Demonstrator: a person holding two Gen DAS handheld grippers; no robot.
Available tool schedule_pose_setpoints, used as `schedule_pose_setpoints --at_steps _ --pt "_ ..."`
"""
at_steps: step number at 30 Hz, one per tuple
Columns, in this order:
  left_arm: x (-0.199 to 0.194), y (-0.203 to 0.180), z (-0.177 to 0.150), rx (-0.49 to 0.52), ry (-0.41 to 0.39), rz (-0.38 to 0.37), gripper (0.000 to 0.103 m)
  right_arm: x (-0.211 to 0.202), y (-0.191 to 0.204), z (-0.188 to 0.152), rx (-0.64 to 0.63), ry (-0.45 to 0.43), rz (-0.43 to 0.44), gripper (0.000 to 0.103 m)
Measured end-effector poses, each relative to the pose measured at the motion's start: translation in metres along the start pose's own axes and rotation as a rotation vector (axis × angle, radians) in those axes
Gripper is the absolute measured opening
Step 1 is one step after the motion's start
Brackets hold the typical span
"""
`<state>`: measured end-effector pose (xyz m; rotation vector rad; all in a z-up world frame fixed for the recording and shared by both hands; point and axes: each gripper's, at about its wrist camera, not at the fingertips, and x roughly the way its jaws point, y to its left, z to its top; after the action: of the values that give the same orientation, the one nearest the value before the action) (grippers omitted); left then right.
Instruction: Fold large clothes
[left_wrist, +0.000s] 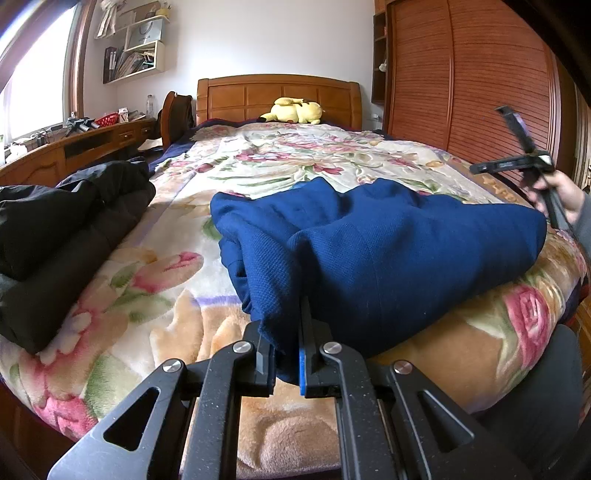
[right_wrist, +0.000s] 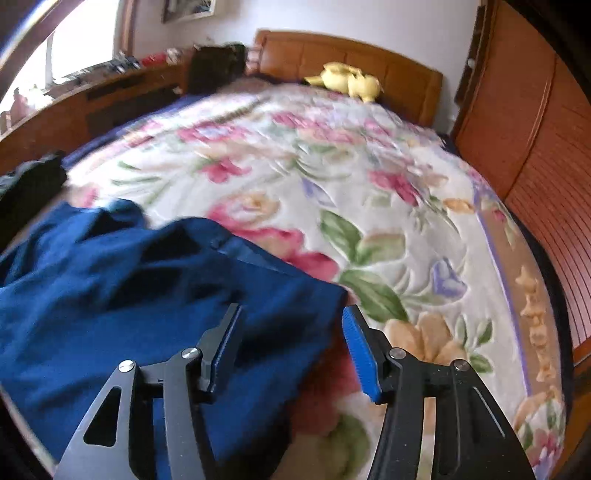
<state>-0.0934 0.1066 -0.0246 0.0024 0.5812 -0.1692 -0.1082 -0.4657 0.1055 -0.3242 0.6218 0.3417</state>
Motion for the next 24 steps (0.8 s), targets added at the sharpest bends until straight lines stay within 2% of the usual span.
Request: schedule_pose_setpoints --at_steps 4,10,14,21,24 --pt "0.0 -0.001 0.0 -0.001 0.001 -0.002 0.007 -0.035 0.023 -0.025 -0.017 -0.085 0.068 0.058" --pt "0.0 -0.002 0.002 0.0 0.006 0.0 0.007 -0.043 0.047 -0.066 -0.069 -0.067 0.129 0.057" --pt "-0.001 0.001 0.001 -0.004 0.007 -0.002 0.007 -0.042 0.046 -0.082 -0.063 -0.054 0.121 0.057" --pt "-0.001 0.002 0.0 -0.008 0.009 -0.006 0.008 -0.026 0.042 -0.102 -0.051 -0.008 0.05 0.057" --pt "0.0 0.002 0.0 -0.014 0.01 -0.012 0.009 -0.014 0.041 -0.114 -0.029 0.026 0.076 0.057"
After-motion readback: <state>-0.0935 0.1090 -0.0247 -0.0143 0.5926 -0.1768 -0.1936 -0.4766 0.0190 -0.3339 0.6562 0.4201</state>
